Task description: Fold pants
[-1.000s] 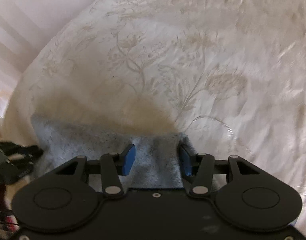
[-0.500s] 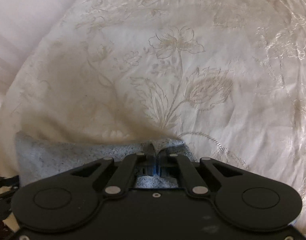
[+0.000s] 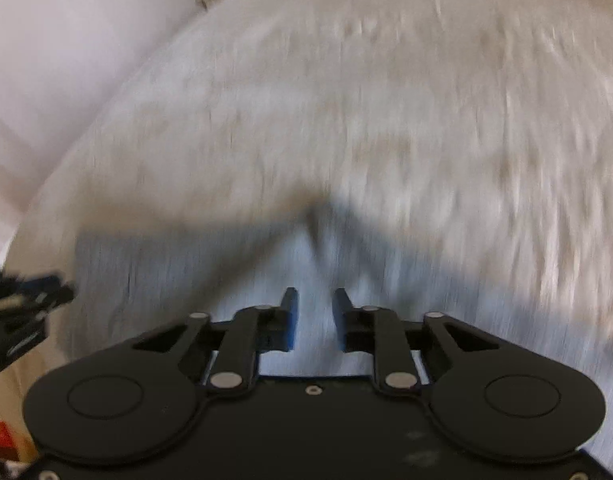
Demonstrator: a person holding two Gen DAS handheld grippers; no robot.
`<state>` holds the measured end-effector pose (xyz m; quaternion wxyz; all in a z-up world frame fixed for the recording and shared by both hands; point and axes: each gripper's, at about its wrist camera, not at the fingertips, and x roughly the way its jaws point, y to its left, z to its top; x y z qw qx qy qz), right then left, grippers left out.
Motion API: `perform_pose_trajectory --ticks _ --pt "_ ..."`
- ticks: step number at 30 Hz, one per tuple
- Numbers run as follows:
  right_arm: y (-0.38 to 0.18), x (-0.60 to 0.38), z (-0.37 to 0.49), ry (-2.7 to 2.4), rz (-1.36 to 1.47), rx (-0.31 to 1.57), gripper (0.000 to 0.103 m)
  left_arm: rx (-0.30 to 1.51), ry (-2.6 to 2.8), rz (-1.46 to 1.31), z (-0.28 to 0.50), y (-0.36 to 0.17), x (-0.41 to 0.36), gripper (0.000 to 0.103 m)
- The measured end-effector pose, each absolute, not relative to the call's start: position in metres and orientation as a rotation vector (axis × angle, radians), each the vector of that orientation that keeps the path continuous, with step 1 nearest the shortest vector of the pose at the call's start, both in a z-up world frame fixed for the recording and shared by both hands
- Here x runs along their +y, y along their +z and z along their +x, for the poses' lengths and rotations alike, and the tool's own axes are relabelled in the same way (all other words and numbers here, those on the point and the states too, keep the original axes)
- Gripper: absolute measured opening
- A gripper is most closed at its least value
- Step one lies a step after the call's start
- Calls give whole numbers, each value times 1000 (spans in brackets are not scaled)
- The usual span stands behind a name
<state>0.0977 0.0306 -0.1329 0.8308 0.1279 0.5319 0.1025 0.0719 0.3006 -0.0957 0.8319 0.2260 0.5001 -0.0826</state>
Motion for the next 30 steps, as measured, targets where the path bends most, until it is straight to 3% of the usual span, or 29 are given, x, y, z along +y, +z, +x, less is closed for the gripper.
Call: perform_pose_trajectory --ticks 7,15,20,25,30 --pt "-181 63 2 242 223 1362 19 1152 -185 711 42 -154 311 18" --pt "-139 20 -43 81 401 1221 21 1037 -179 606 51 -105 285 17" --pt "-124 -36 -71 -102 504 1132 30 986 -305 559 42 -91 227 17" --pt "-120 -108 -110 -254 558 1078 34 1009 -391 565 22 -108 165 17" --pt "-122 -190 -153 -383 609 1039 36 1169 -362 608 19 -158 132 17"
